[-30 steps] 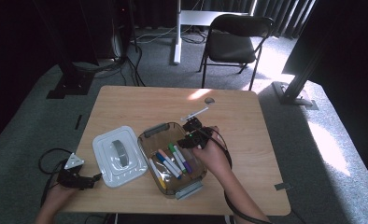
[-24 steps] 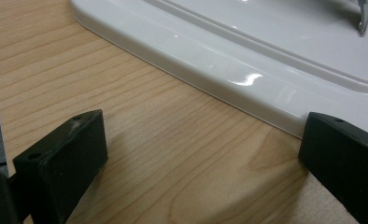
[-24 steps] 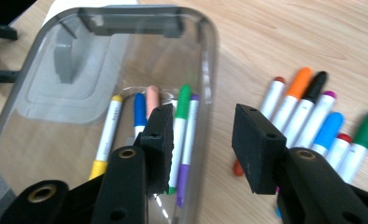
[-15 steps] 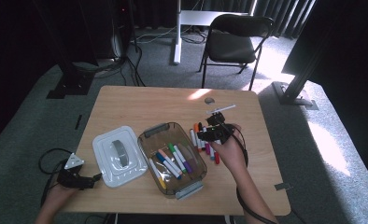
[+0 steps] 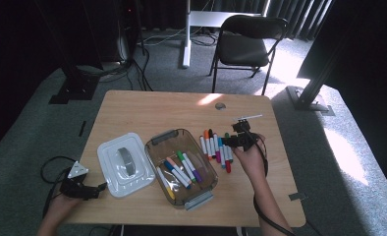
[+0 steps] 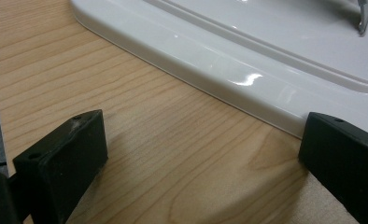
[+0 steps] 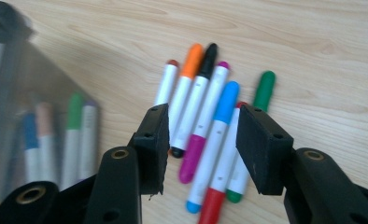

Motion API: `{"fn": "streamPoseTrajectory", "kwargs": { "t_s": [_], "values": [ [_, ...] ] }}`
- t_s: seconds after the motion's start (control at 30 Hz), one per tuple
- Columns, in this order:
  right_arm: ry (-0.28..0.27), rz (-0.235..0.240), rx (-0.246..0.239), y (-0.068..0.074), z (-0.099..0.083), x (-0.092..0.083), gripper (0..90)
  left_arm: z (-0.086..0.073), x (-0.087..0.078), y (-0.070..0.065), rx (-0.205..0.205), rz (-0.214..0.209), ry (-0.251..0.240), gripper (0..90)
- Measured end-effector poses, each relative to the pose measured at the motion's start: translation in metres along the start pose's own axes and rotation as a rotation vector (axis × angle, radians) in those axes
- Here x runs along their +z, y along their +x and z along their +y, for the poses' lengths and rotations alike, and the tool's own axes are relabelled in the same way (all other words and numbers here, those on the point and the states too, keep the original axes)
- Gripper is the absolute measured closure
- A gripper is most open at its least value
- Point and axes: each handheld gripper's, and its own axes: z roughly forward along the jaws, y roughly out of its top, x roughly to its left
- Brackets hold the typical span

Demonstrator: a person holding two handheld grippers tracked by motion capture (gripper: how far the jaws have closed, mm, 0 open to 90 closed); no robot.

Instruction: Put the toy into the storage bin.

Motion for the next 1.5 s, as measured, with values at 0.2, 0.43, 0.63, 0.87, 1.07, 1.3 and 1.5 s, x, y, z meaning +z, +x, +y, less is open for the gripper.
{"fn": "streamPoseTrajectory", "kwargs": {
  "t_s": [0.2, 0.43, 0.63, 0.87, 1.07, 1.3, 1.5],
  "values": [
    [0.011, -0.035, 0.030, -0.021, -0.008, 0.014, 55.0, 0.000, 0.000, 0.000, 0.001, 0.000, 0.000, 1.7],
    [0.029, -0.053, 0.064, -0.039, -0.016, 0.032, 55.2, 0.000, 0.000, 0.000, 0.000, 0.000, 0.000, 1.7],
    [0.063, -0.067, 0.088, -0.047, -0.021, 0.050, 55.1, 0.000, 0.000, 0.000, 0.000, 0.000, 0.000, 1.7],
    [0.096, -0.072, 0.098, -0.047, -0.021, 0.065, 57.0, 0.000, 0.000, 0.000, 0.000, 0.000, 0.000, 1.7],
    [0.116, -0.094, 0.106, -0.048, -0.018, 0.074, 58.8, 0.000, 0.000, 0.000, 0.000, 0.000, 0.000, 1.7],
    [0.128, -0.119, 0.127, -0.058, -0.019, 0.074, 59.6, 0.000, 0.000, 0.000, 0.000, 0.000, 0.000, 1.7],
    [0.134, -0.127, 0.143, -0.066, -0.021, 0.070, 62.2, 0.000, 0.000, 0.000, 0.000, 0.000, 0.000, 1.7]
  ]
}}
